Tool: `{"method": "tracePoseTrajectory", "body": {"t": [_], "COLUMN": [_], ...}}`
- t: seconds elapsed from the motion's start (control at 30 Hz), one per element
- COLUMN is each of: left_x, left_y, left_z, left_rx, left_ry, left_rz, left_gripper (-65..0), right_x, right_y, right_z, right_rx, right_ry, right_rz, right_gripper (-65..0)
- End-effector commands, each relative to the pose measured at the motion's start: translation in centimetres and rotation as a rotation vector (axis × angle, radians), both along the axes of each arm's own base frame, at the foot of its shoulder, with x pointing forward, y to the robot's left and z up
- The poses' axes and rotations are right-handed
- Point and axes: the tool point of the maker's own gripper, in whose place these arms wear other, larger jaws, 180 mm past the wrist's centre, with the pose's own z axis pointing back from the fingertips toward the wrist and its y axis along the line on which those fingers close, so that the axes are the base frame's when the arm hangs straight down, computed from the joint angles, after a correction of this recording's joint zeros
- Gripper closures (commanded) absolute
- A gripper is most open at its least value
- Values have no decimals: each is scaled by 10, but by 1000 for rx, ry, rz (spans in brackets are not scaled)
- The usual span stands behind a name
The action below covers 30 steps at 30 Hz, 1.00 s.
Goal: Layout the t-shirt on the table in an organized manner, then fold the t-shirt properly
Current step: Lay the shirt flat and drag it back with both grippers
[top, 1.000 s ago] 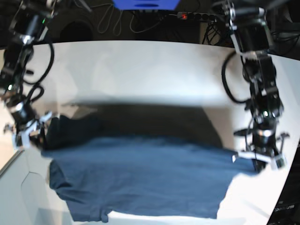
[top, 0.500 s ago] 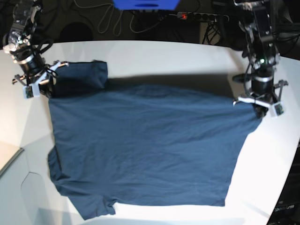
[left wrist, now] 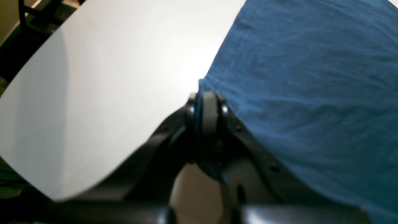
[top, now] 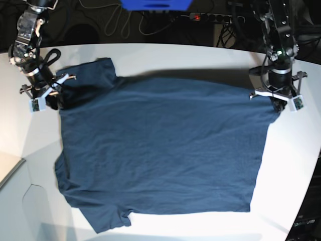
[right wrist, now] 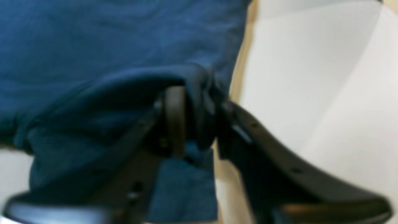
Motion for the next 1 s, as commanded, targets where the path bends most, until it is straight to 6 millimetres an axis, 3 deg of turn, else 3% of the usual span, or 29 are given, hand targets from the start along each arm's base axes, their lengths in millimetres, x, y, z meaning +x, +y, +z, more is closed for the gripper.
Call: {"method": "tracePoseTrajectory", "body": {"t": [0.0,0.13,0.23,0.37,0.57,0.77,0.97], "left_x": [5,4,4,4,6,5,5], "left_y": [4,6,5,4,4,4,4], "left_z": [14,13,13,13,14,13,13], "left_rx": [25,26,26,25,25,24,24], "left_ry": [-47,-45,-45,-45,-50,-45,-45], "left_rz": [0,5,3,0,0,0,0], "left_gripper": [0,0,0,0,0,0,0], "right_x": [7,-7,-22,-41,-63,-66,-59], "right_y": [-10,-18,-23,-25,-23,-21,-20], "right_z": [15,17,22,14,-28,-46,-46], "right_rx": [-14,-43,-59,-51,17,56,65], "right_ry": [-51,-42,-42,-10,100,142,132], "right_rz": [-1,-6,-32,-61,-94,-112,-113], "right_gripper": [-248,-391,-439,-443,-443,-443,-440]}}
